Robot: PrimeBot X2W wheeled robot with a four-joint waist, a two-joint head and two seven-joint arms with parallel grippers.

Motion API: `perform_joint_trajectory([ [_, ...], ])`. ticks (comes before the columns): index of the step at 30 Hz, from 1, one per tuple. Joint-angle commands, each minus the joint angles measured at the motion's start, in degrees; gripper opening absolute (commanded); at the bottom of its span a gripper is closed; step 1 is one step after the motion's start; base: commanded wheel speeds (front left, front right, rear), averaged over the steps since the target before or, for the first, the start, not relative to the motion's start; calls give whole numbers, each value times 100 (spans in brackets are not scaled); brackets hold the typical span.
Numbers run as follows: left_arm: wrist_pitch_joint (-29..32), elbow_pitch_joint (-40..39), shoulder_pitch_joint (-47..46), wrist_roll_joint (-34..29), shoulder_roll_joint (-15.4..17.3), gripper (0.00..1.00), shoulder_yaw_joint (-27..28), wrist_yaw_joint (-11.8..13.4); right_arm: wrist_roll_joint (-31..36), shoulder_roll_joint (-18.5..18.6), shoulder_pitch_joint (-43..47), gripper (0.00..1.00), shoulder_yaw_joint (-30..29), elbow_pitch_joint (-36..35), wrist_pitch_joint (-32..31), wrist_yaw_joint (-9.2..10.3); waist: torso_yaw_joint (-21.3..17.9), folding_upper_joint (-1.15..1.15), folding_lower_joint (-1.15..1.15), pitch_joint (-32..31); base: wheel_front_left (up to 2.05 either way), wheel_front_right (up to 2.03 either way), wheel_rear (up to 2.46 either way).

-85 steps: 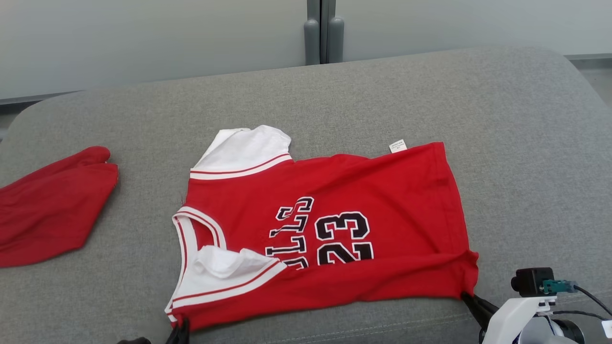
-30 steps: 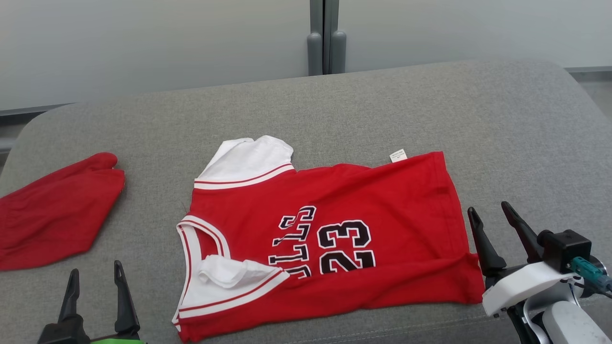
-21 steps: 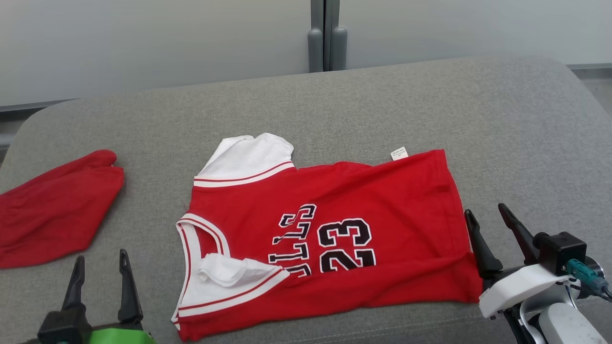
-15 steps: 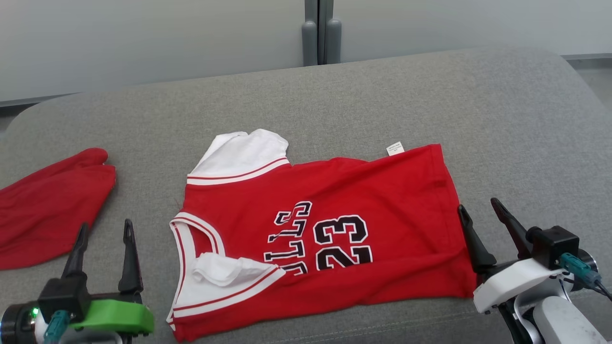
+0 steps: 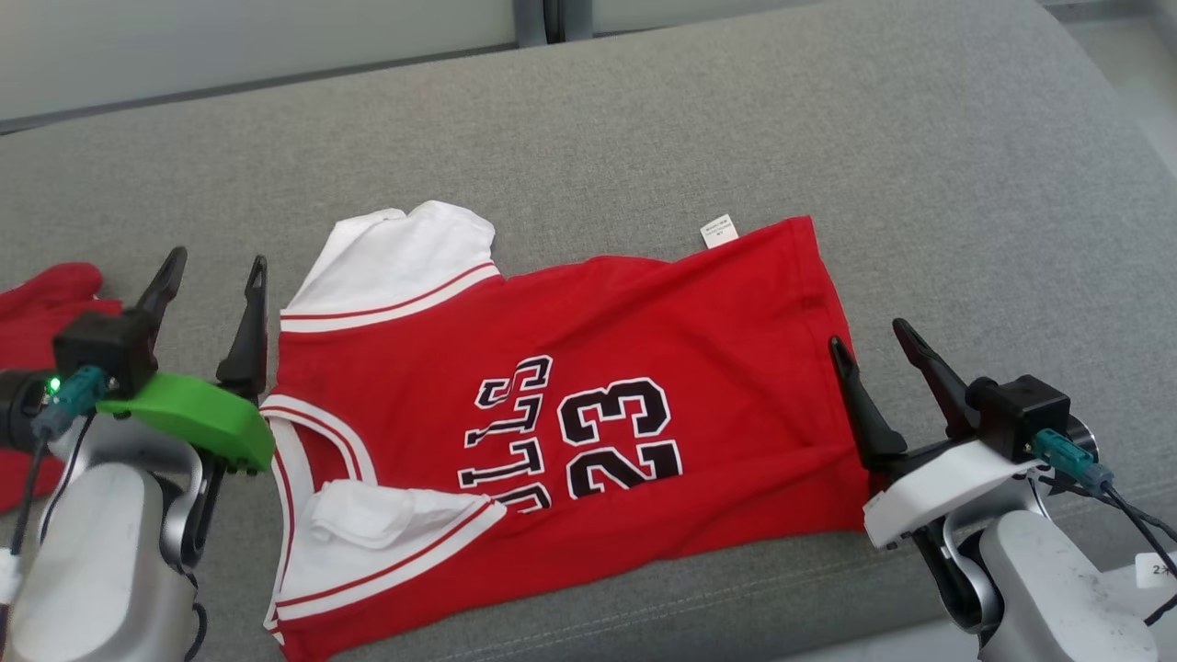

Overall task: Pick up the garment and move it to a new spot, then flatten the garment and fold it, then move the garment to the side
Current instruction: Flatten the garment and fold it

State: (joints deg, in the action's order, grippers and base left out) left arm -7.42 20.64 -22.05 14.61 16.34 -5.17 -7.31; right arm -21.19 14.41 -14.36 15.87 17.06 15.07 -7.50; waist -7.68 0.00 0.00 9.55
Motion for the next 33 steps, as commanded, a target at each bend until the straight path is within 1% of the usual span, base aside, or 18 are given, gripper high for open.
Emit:
perform_joint_trajectory([
  [1,78,93,-267,212,193,100,-178,-13,-45,-30,-110,100,31,29,25,2,-270,0,0,372,0,0,0],
  [6,452,439,-1016,1068,741,100,-833,-14,-65,-113,-341,100,94,45,25,2,-443,0,0,721,0,0,0],
  [8,582,566,-1289,1304,989,100,-1084,-14,-72,-150,-432,100,126,48,25,2,-517,0,0,846,0,0,0],
  [10,737,702,-1515,1621,1125,100,-1310,-15,-84,-191,-516,100,144,55,25,2,-572,0,0,956,0,0,0],
  [12,899,826,-1748,1789,1334,100,-1568,-16,-95,-218,-575,100,179,76,25,2,-630,0,0,1054,0,0,0],
  [16,1127,1077,-2164,2282,1535,100,-1968,-15,-112,-267,-685,100,232,120,25,2,-714,0,0,1208,0,0,0],
  [21,1310,1411,-2585,2627,1734,100,-2396,-16,-121,-316,-792,100,311,156,25,2,-842,0,0,1349,0,0,0],
  [26,1409,1648,-2916,2933,1863,100,-2752,-16,-117,-380,-835,100,327,179,25,2,-946,0,0,1444,0,0,0],
  [29,1344,1709,-3056,3074,1869,100,-2958,-16,-138,-401,-821,100,302,198,25,2,-984,0,0,1472,0,0,0],
  [33,1449,1841,-3127,3224,1912,100,-3262,-16,-130,-420,-805,100,283,210,25,2,-999,0,0,1487,0,0,0],
])
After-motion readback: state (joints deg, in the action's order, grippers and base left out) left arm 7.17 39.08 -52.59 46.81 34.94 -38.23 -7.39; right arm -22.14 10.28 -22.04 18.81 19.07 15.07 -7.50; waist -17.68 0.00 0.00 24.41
